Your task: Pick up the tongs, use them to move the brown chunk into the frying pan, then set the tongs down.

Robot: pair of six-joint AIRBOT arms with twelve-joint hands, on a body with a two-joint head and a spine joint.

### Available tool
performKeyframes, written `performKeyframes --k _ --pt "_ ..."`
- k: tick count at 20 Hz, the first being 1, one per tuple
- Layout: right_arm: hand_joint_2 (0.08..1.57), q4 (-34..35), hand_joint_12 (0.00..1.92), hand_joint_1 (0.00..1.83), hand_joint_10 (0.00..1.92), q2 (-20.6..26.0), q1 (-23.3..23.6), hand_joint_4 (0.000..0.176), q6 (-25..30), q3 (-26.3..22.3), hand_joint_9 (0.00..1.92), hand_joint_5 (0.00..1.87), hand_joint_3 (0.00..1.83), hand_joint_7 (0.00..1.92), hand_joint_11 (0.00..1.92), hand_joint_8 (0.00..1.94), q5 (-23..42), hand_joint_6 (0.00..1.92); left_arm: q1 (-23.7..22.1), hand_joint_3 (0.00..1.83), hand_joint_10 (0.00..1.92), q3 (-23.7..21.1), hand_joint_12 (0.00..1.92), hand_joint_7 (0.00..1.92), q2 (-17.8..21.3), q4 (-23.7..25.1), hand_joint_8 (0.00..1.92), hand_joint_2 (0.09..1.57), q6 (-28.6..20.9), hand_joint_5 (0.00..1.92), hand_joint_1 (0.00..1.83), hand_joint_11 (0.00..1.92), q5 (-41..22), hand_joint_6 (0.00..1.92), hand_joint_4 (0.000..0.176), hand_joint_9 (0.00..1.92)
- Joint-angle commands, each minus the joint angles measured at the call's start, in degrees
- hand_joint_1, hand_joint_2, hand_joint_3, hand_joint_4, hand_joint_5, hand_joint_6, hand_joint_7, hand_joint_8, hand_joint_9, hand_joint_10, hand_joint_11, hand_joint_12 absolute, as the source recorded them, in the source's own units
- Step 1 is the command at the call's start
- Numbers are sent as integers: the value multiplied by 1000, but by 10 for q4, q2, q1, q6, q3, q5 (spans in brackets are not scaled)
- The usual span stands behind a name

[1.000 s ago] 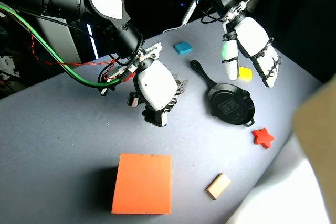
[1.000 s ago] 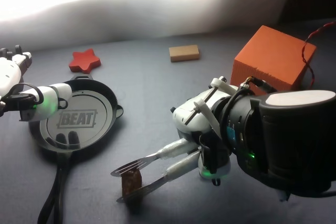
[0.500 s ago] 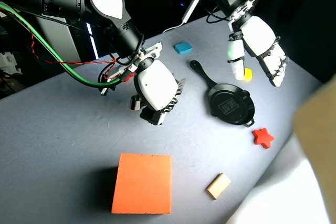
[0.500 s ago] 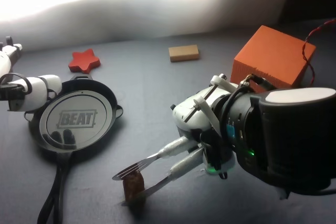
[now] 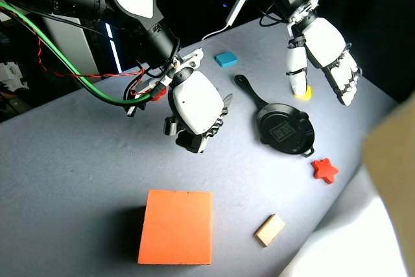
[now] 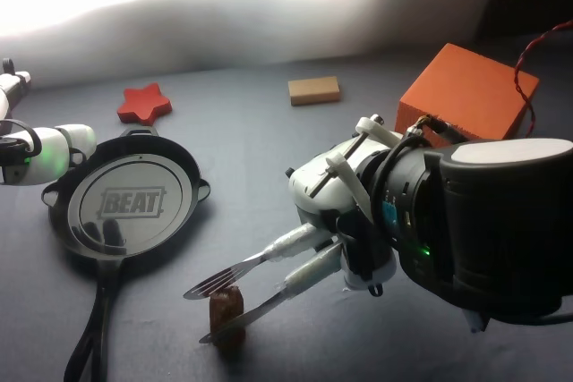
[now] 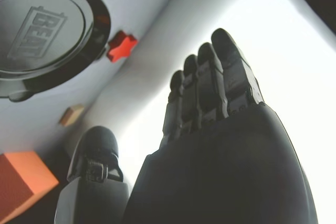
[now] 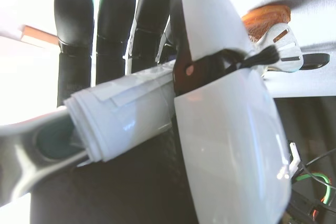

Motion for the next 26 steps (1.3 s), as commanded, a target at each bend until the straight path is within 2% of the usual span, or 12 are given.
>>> performKeyframes --k 1,7,8,10,12,13,15,17,19,20,21,26 --pt "1081 -34 1449 1387 1143 2 2 0 1 0 1028 925 0 1114 854 645 11 1036 -5 2 2 6 517 146 6 41 1 1285 -1 95 0 0 -38 2 0 144" --pt "1085 -34 1498 1385 1165 3 -13 0 2 2 1021 903 0 1119 846 669 12 1021 -5 1 3 8 477 126 8 40 2 1284 -2 60 0 0 -34 1 0 121" --pt "1076 -34 1505 1276 953 3 -15 0 2 3 1099 964 0 1176 875 686 12 1008 -5 0 6 8 489 136 8 40 4 1284 -2 66 0 0 -34 3 0 133" --pt "1082 -34 1500 1246 855 3 -17 0 3 4 1130 966 2 1160 866 730 13 1025 -4 0 7 7 506 148 8 40 5 1283 -2 79 0 0 -34 5 0 143" --pt "1141 -32 1457 1132 751 3 -18 0 3 4 1220 942 1 1314 884 380 13 1072 -4 0 2 6 496 136 8 40 0 1283 -2 83 13 0 -34 2 0 140" --pt "1241 -31 1508 869 790 3 -19 0 2 4 1232 1015 23 1354 899 339 13 899 -3 0 3 6 523 148 8 40 3 1279 -2 93 2 0 -34 4 0 145" --pt "1290 -17 1592 722 893 3 -22 0 -5 4 1314 1055 14 1450 971 365 13 861 -3 0 0 5 512 142 8 37 2 1277 -1 88 0 0 -33 3 0 144" --pt "1330 -16 1690 610 1092 4 -23 0 -6 4 1347 1078 8 1485 1037 597 13 962 -2 1 2 5 474 138 8 35 2 1283 -1 74 0 0 -33 0 0 131" --pt "1366 -16 1898 515 1669 5 -22 0 -7 4 1479 1168 9 1508 1241 1365 13 1270 -1 1 6 5 482 160 8 34 6 1285 -1 88 0 0 -33 6 0 145" --pt "1355 -16 1916 536 1788 5 -21 100 -7 4 1561 1275 1 1551 1371 1568 13 1379 0 0 4 4 486 158 8 34 4 1282 -1 85 0 0 -33 4 0 143" --pt "1367 -16 1920 522 1830 5 -20 161 -8 4 1645 1350 5 1603 1500 1662 13 1528 0 0 5 4 536 160 8 34 3 1284 -1 97 0 0 -33 6 0 150" --pt "1423 -16 1921 771 1921 7 -13 176 -11 4 1752 1425 6 1654 1800 1892 14 1887 0 1 2 3 485 124 8 34 1 1292 -1 69 0 0 -33 1 0 129"
